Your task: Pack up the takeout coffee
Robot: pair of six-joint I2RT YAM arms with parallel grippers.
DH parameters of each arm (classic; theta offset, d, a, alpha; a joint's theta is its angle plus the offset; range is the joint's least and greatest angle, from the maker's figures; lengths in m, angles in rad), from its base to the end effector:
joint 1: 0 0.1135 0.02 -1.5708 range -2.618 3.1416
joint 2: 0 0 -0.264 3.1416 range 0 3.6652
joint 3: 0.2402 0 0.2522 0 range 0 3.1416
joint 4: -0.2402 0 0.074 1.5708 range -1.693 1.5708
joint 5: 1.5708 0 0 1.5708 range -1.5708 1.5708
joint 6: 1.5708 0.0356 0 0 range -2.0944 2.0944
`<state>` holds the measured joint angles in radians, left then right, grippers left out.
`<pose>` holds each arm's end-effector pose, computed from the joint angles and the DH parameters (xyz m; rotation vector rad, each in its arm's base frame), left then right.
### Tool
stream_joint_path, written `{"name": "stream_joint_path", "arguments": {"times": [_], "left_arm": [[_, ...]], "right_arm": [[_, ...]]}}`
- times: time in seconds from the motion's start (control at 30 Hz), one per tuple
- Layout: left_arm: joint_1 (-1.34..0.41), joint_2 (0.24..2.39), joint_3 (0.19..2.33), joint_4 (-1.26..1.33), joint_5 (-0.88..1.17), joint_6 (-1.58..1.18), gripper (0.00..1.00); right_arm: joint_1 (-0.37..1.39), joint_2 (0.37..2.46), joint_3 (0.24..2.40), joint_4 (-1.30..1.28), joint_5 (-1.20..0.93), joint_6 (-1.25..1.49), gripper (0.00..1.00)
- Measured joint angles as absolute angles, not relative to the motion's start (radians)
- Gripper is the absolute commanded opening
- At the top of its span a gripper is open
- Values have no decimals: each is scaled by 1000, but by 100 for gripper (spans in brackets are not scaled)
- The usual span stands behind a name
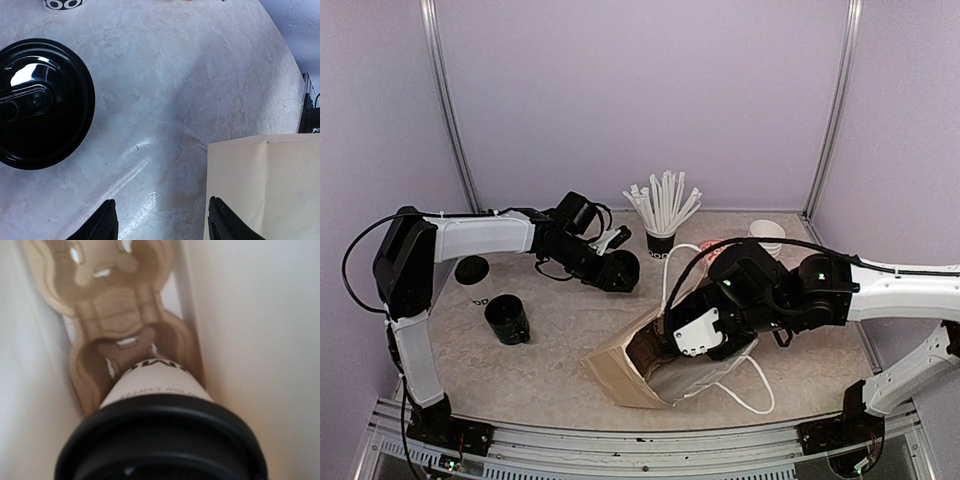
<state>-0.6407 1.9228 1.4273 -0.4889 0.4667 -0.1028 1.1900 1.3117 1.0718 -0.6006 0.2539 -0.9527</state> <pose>0.3220 -0.2601 0.2095 0.8807 2.4849 -0.8707 0.1112 0.2538 0.2880 -2.0354 1.2429 -0.1941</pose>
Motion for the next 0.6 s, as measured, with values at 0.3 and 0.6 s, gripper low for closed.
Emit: {"name": "stream_joint_path", "arguments": {"times": [0.3, 0.6], "left_arm": [[-624, 1951, 1427, -492, 483, -104, 60], [-617, 1959, 1427, -496, 491, -103, 60]], "right_arm": [[1189, 1312, 1072, -664, 205, -952, 42], [1190, 1276, 1028, -674, 216, -968, 42]]}}
